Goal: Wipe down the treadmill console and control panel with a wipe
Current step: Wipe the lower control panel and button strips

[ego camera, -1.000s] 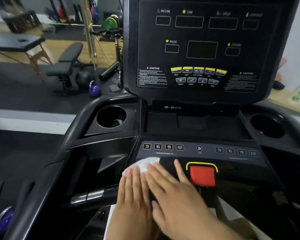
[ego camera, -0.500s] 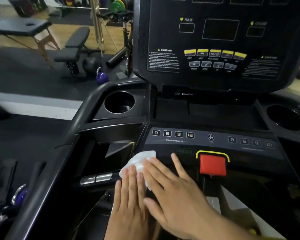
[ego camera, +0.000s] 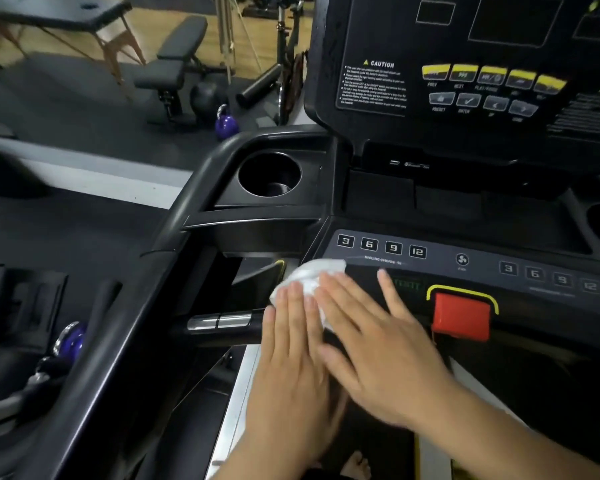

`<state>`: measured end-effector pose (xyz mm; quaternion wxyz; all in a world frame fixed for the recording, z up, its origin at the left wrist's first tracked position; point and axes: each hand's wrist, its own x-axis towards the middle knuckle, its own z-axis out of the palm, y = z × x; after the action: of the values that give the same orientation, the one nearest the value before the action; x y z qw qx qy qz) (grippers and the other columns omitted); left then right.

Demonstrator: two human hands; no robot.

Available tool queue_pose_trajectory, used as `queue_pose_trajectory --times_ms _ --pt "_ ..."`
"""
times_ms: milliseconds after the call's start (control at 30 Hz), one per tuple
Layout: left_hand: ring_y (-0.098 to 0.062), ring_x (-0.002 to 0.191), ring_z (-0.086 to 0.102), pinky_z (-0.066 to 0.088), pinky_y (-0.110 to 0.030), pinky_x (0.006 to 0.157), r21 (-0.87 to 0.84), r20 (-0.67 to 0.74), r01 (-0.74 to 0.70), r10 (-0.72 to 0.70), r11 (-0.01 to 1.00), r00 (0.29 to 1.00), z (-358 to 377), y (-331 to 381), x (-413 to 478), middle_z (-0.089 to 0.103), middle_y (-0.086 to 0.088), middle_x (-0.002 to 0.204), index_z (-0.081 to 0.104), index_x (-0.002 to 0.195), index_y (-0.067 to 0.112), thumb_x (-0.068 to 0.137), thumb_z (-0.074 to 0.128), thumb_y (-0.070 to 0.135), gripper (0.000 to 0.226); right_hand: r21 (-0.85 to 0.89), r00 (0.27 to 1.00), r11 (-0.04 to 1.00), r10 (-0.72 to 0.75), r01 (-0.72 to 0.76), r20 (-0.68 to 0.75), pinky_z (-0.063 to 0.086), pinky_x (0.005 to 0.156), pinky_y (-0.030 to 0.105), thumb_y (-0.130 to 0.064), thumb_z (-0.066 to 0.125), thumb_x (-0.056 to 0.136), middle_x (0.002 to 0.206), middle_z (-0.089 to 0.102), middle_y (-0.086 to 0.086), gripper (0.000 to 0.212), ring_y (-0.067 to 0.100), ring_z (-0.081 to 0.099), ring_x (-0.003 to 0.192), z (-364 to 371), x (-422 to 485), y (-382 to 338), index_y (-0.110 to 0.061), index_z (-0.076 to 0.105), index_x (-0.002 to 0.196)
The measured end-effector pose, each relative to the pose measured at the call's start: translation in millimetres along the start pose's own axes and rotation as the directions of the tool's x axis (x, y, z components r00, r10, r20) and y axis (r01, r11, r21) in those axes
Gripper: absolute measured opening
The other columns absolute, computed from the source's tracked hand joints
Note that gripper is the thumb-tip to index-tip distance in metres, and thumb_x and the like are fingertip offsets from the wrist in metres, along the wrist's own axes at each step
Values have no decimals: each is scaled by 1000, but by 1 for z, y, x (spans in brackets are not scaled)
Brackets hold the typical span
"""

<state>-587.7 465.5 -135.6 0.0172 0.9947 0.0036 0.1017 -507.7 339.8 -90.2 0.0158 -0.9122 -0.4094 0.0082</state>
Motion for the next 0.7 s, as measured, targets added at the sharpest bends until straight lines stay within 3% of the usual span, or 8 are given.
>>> queue_pose_trajectory --times_ms 100,267,367,467,600,700 --pt "-48 145 11 21 -57 111 -32 42 -13 15 999 999 -6 3 12 13 -33 156 18 148 -11 88 56 42 88 19 999 998 52 -52 4 13 116 54 -54 18 100 158 23 1 64 13 10 147 -5 6 3 -15 28 149" --pt "-50 142 20 21 -59 112 -27 119 -77 79 997 990 0 18 3 25 -34 152 36 141 -12 95 32 32 65 25 999 999 39 -39 12 14 114 55 -58 23 99 159 20 -2 66 12 8 147 0 -28 7 -17 27 150" --pt "-50 145 -9 2 -61 118 51 108 -157 151 986 983 -4 35 34 -1 -34 157 8 150 -9 99 17 38 70 5 984 984 176 -176 -16 15 115 58 -54 15 100 156 26 -2 61 13 16 146 -6 -25 32 -19 30 148" --pt "-46 139 -31 -15 -57 115 22 86 -237 234 971 968 -14 44 80 -29 -29 153 -22 148 -2 98 31 52 90 -27 948 948 317 -318 -40 14 115 60 -52 12 100 154 31 0 60 13 22 144 -17 -9 62 -18 31 146" --pt "-46 140 -30 -16 -58 114 21 80 -271 269 962 960 -11 56 84 -30 -30 152 -26 145 -3 100 35 51 93 -14 933 934 357 -358 -52 16 116 58 -53 7 100 154 30 3 62 15 22 144 -18 -22 64 -17 26 146" --pt "-51 137 -32 -25 -61 108 78 119 -318 307 945 944 -8 65 59 -34 -35 148 -26 143 -8 100 34 45 91 17 940 941 339 -339 -39 18 115 57 -55 10 100 156 26 1 62 15 18 146 -10 -48 49 -19 26 147"
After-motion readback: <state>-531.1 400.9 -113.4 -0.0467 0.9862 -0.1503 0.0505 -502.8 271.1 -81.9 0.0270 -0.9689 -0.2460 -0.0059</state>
